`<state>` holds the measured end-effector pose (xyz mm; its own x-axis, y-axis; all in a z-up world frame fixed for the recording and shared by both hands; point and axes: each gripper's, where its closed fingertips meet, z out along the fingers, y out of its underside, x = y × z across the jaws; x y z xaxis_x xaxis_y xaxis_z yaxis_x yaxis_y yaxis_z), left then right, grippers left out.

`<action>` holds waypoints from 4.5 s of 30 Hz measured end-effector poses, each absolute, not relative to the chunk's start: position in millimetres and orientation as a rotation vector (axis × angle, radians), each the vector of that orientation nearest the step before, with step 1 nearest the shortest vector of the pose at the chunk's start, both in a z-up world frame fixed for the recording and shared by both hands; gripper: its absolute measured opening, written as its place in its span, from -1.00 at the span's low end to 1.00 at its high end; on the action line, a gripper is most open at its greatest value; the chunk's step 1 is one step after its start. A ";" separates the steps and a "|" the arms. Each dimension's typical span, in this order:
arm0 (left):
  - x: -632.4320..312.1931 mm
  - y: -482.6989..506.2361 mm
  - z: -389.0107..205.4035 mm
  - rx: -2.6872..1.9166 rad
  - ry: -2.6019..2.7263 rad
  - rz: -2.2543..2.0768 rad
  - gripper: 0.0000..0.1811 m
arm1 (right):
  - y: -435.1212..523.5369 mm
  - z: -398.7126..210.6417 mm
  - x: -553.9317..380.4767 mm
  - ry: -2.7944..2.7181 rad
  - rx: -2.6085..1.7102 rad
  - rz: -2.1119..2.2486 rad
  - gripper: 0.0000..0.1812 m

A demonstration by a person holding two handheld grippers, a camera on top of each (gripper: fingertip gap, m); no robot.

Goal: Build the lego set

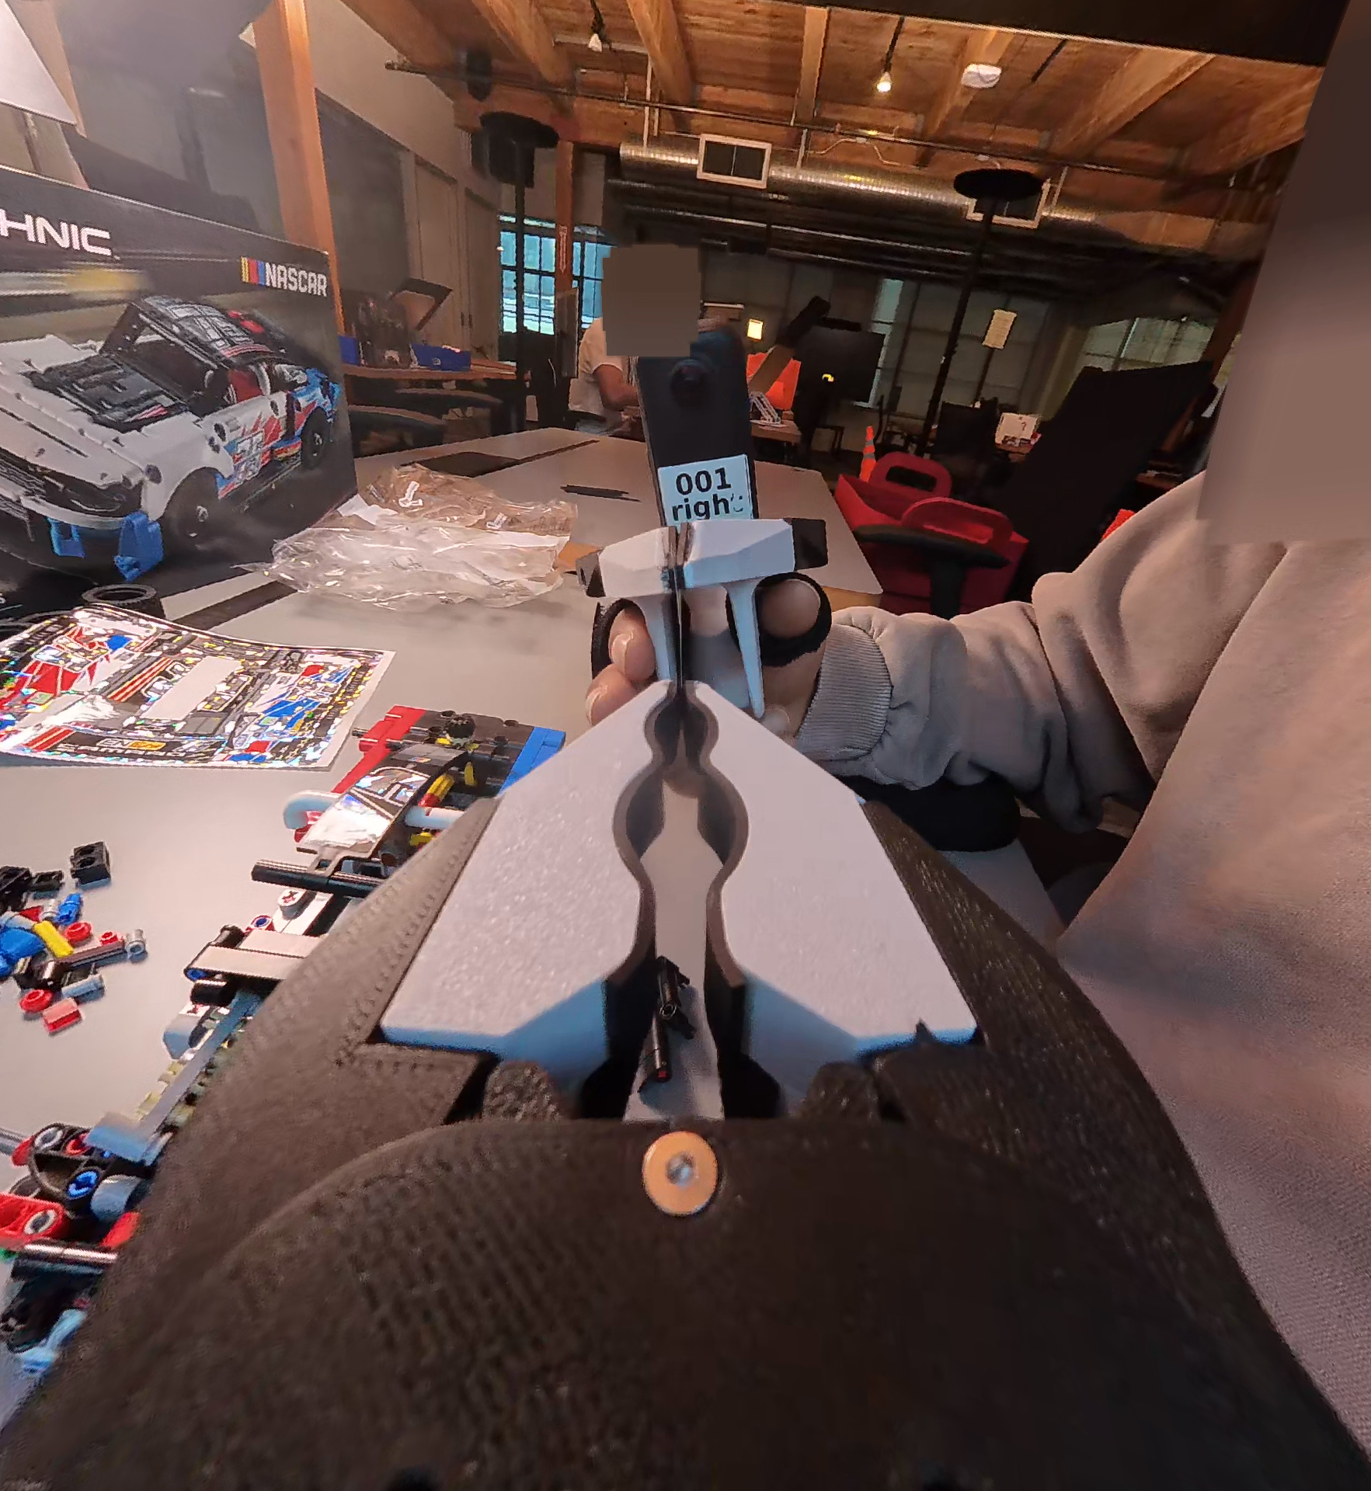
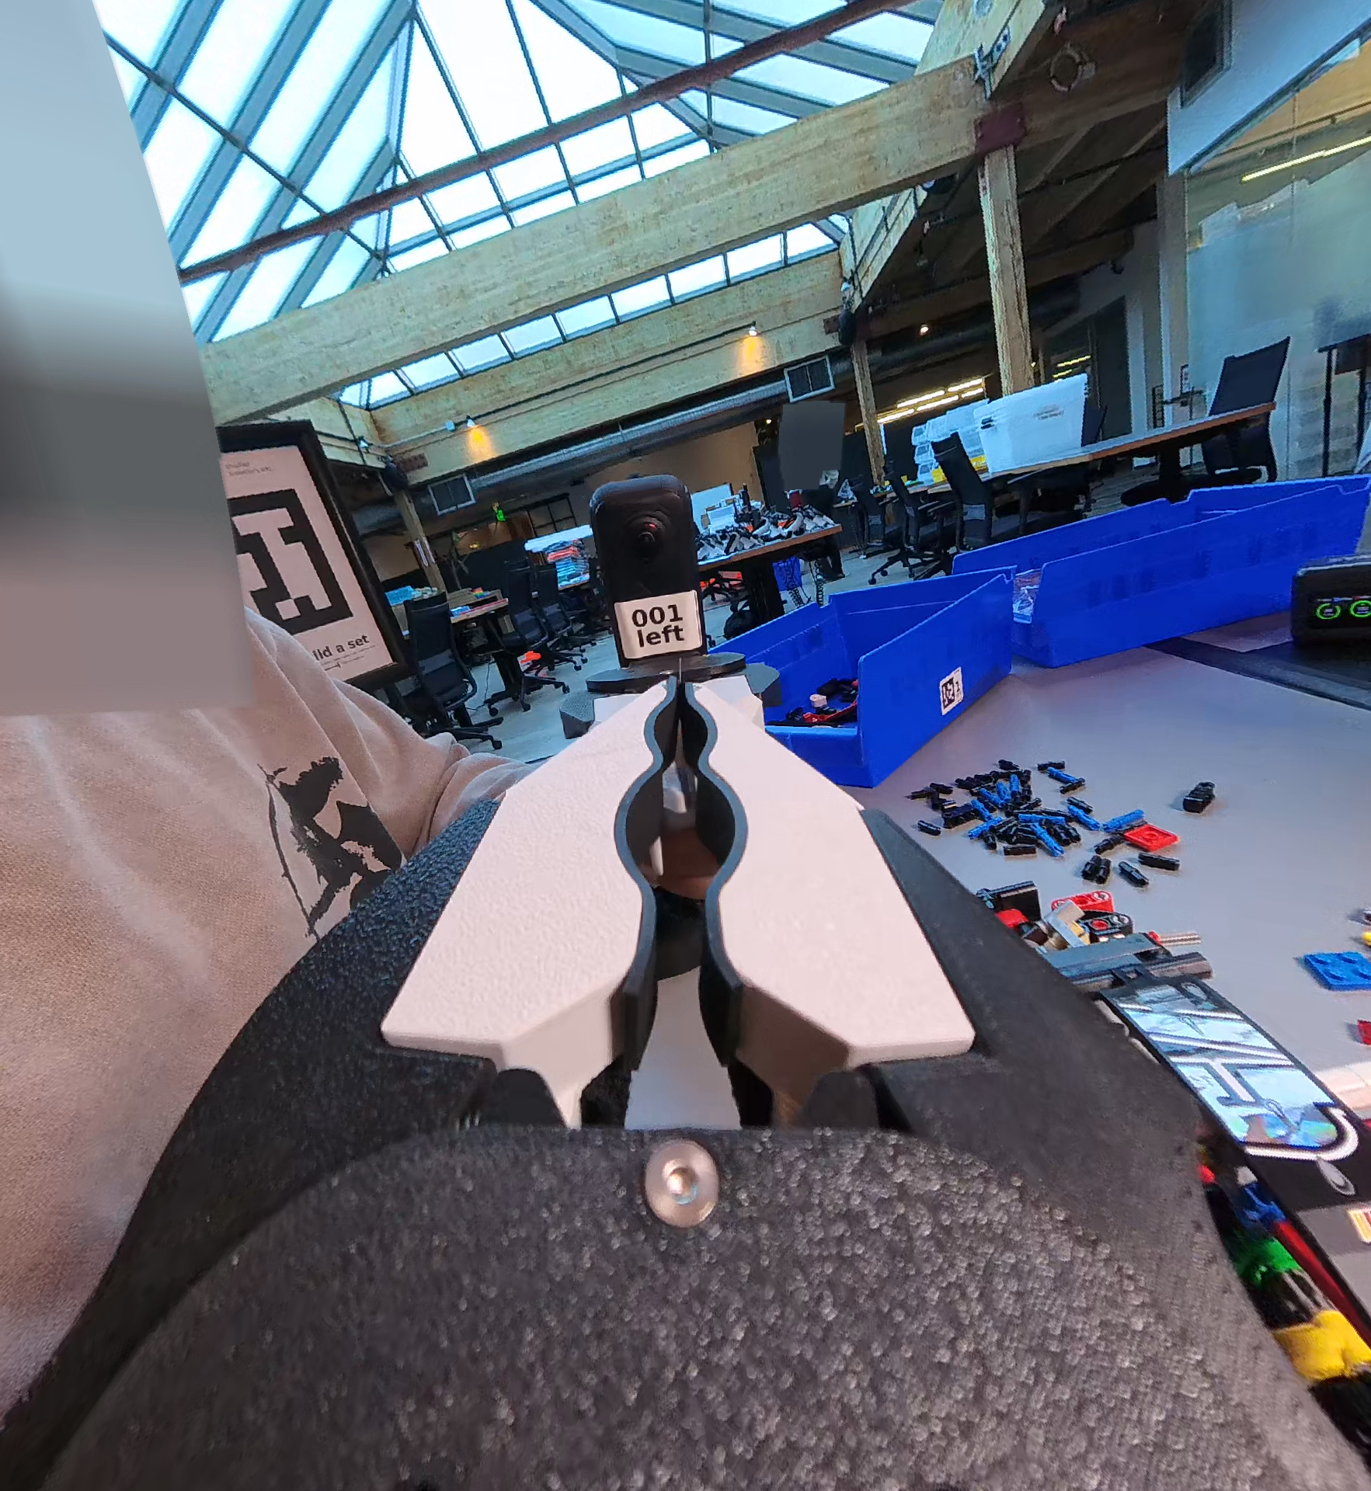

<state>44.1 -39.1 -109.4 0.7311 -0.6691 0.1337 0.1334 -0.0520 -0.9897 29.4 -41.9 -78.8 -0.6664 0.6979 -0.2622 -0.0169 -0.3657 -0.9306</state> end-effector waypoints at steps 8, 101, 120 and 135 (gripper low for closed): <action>35.8 -38.5 -111.9 -1.503 0.568 -0.421 -1.00 | -43.6 -83.3 28.1 -1.447 -0.913 2.026 -1.00; 23.0 -46.4 -238.4 -2.215 0.661 -0.437 -0.76 | -21.0 -205.9 77.1 -2.055 -1.421 1.412 -1.00; 48.3 -36.0 -259.3 -2.360 0.688 -0.379 -0.87 | -12.7 -193.9 81.8 -1.957 -1.407 1.509 -1.00; 2.4 -5.9 -209.8 -1.577 1.175 0.832 -0.93 | -17.0 -199.6 80.8 -1.966 -1.434 1.488 -1.00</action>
<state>2.4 -5.9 -209.8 0.3021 -0.2944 -0.9067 -0.9530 -0.0705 -0.2947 80.8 -17.0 -199.6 -0.4637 0.8273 -0.3171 0.5298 -0.0279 -0.8476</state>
